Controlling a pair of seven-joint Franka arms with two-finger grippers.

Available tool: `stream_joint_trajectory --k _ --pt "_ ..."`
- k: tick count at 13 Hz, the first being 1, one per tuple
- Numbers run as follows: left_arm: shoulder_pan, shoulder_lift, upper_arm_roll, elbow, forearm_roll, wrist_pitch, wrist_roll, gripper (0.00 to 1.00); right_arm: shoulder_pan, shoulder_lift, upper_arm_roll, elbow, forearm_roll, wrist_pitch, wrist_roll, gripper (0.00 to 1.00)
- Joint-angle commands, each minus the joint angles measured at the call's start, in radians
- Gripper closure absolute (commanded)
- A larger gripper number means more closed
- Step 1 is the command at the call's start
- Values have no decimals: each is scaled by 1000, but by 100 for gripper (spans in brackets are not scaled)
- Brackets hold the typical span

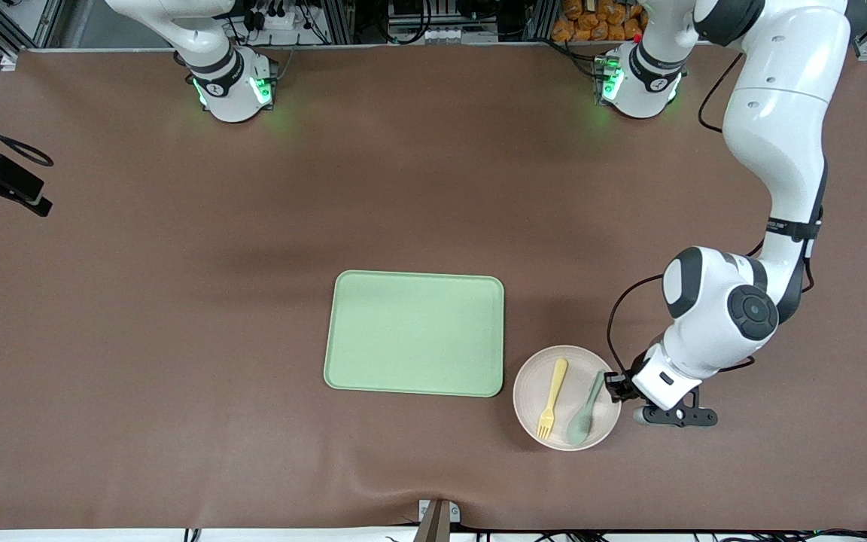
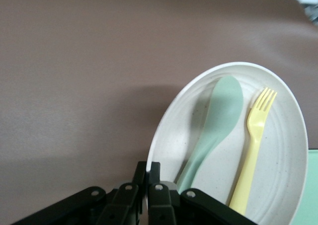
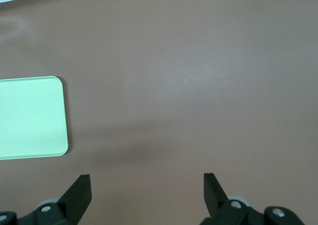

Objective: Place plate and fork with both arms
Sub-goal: 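Slide the white plate onto the green tray with the left gripper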

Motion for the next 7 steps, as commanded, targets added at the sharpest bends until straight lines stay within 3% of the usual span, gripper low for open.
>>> stream_joint_trajectory --k 1,7 --pt "-1 -36 -42 -41 6 -3 -94 100 -26 8 16 20 5 -14 5 0" --pt "-136 -15 -47 -40 12 -1 -301 100 -26 8 14 17 5 -14 3 0"
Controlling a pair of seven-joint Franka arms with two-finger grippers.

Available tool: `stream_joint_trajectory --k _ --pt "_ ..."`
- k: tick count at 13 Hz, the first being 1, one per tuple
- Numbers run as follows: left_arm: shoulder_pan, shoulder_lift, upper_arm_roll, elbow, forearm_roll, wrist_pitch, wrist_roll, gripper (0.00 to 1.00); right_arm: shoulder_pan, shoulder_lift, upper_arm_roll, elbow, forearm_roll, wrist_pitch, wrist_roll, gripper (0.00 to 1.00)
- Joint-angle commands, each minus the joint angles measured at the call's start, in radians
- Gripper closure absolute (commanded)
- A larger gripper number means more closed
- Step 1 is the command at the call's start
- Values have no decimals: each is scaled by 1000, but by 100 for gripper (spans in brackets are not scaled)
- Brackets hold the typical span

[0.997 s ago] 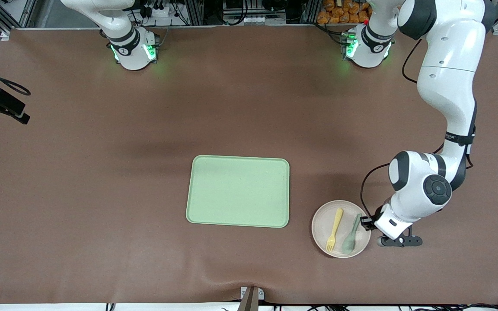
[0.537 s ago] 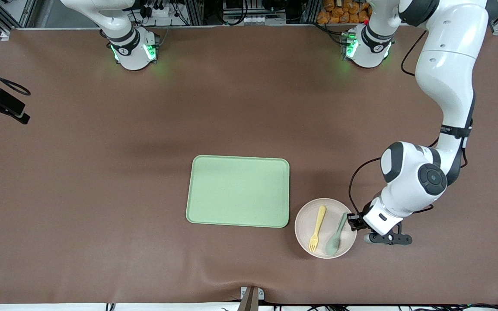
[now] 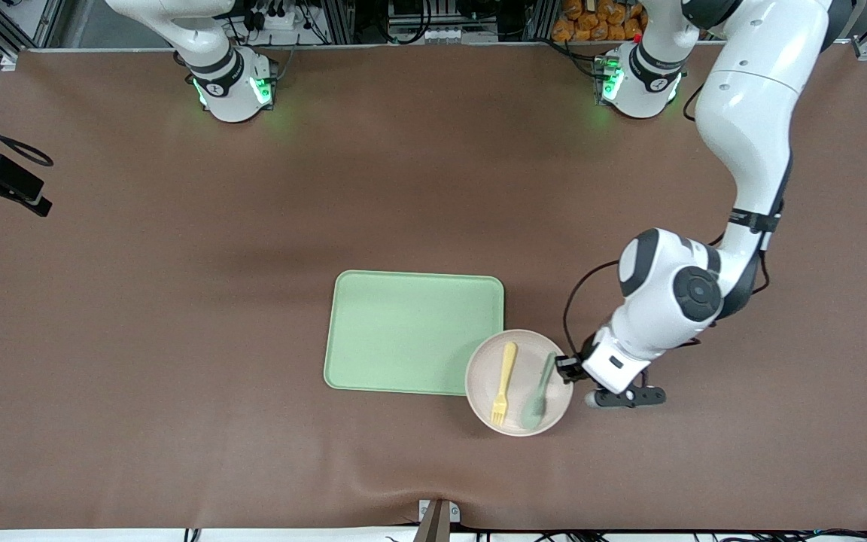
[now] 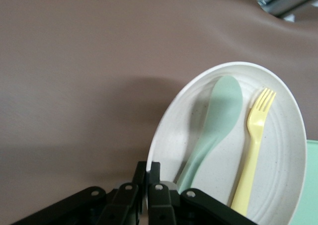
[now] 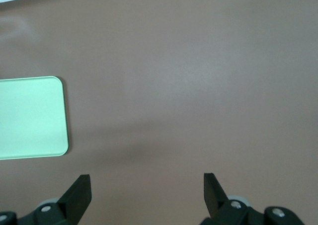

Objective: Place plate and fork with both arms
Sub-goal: 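Slide the white plate onto the green tray with the left gripper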

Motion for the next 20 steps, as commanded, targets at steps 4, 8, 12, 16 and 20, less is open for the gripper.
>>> stream_joint_trajectory --k 4,8,12,16,20 --pt "-144 32 10 -7 18 12 -203 100 -38 8 16 17 7 -14 3 0" --pt "-253 64 46 -10 20 61 -324 100 -38 8 16 15 8 -14 3 0" --pt "-351 89 113 -16 34 139 -431 100 -36 8 16 17 8 -17 3 0" --pt "-362 112 116 -15 37 159 -447 57 -36 8 16 17 8 -17 3 0" --pt "-357 110 116 -16 87 157 -450 0 -33 10 18 15 8 -18 3 0"
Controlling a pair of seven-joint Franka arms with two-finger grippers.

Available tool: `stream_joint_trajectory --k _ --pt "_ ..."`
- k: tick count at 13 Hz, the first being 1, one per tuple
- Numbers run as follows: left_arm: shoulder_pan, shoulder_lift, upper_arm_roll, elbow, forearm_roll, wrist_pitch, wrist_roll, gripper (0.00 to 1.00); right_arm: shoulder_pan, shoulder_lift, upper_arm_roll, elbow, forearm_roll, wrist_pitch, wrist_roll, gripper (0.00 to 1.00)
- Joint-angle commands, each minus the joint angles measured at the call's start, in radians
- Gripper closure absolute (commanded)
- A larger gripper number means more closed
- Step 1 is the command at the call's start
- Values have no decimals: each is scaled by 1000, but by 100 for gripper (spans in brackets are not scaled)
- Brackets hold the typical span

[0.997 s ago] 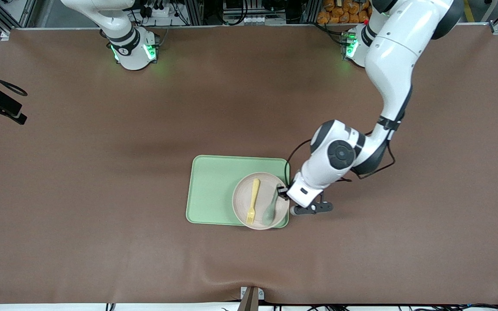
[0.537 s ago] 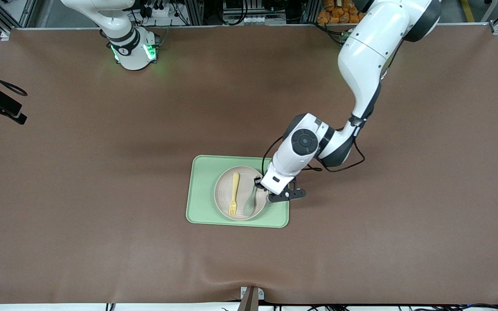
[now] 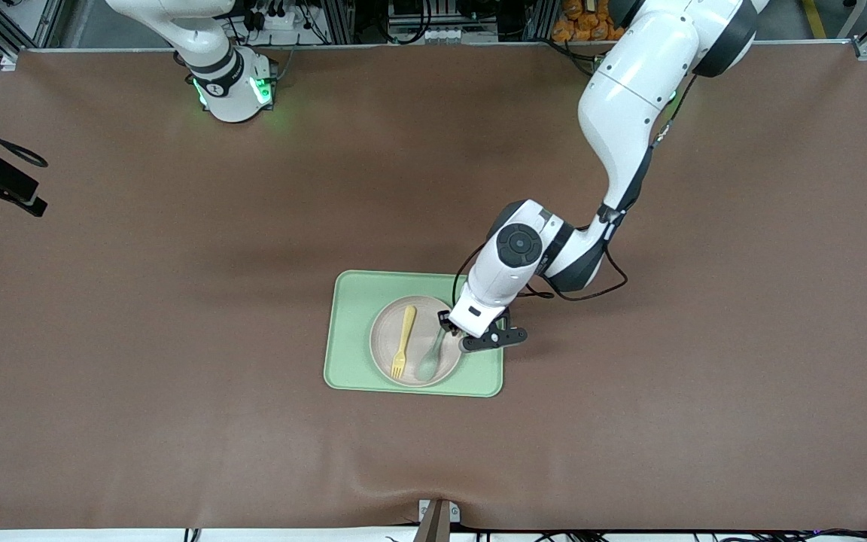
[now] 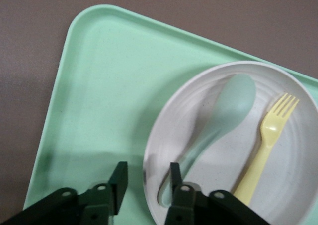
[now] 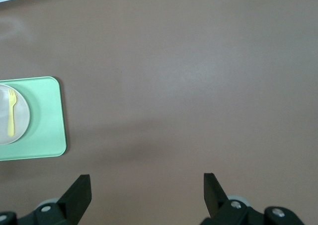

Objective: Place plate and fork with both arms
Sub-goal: 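Release the plate and raise the left gripper away from the tray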

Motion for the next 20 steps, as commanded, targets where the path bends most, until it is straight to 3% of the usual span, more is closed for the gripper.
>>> stream_joint_trajectory --k 1,5,12,14,16,20 --pt "-6 -5 10 1 31 14 -31 0 -18 14 20 14 7 -13 5 0" --pt "20 -30 12 -1 33 3 -31 0 10 54 24 15 7 -11 3 0" --pt "138 -165 9 4 41 -228 11 0 72 147 26 23 13 7 -12 0" --pt "181 -207 9 4 41 -288 43 0 80 187 26 28 50 28 6 0" --pt "229 -257 10 4 41 -368 89 0 94 245 26 60 120 99 69 0" --pt "339 -337 10 5 41 -480 193 0 172 386 27 172 128 148 261 0"
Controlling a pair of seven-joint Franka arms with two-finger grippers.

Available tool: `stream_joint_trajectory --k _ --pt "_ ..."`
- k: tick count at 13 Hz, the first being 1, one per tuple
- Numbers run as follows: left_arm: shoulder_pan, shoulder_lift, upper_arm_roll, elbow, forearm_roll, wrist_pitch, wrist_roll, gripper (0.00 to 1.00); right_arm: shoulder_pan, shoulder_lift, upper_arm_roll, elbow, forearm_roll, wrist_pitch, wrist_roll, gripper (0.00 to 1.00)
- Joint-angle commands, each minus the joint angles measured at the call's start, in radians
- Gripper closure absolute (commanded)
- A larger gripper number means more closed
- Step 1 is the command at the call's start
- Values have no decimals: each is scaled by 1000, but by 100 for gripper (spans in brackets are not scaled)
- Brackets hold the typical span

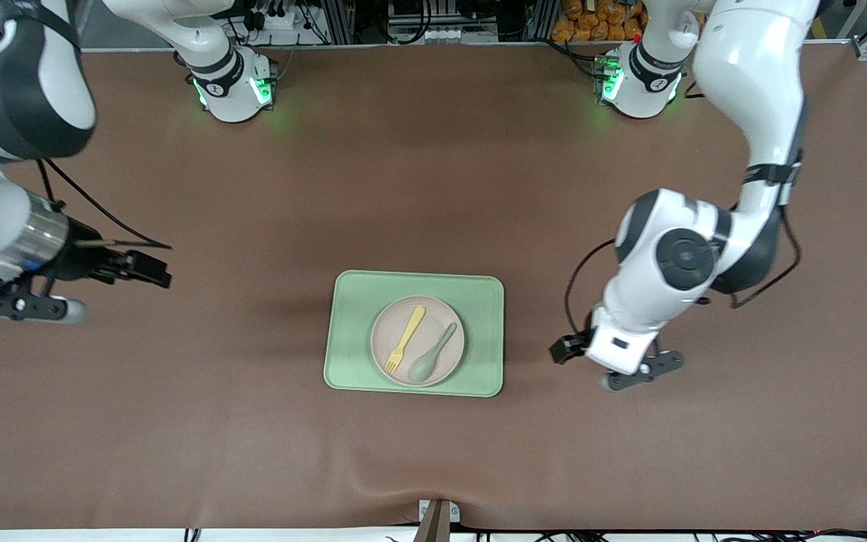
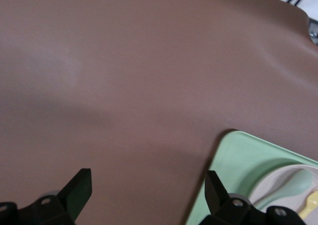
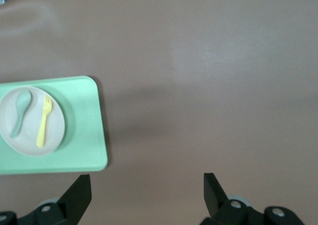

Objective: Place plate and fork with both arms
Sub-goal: 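Lower the right gripper over the yellow fork while the left gripper withdraws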

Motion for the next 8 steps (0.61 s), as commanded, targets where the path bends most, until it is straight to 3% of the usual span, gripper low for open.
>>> stream_joint_trajectory --k 1,8 --pt "72 -60 -9 -23 25 -72 89 0 57 117 0 119 17 17 112 0" --pt "172 -172 -9 -21 25 -274 348 0 273 361 -2 302 19 188 580 0"
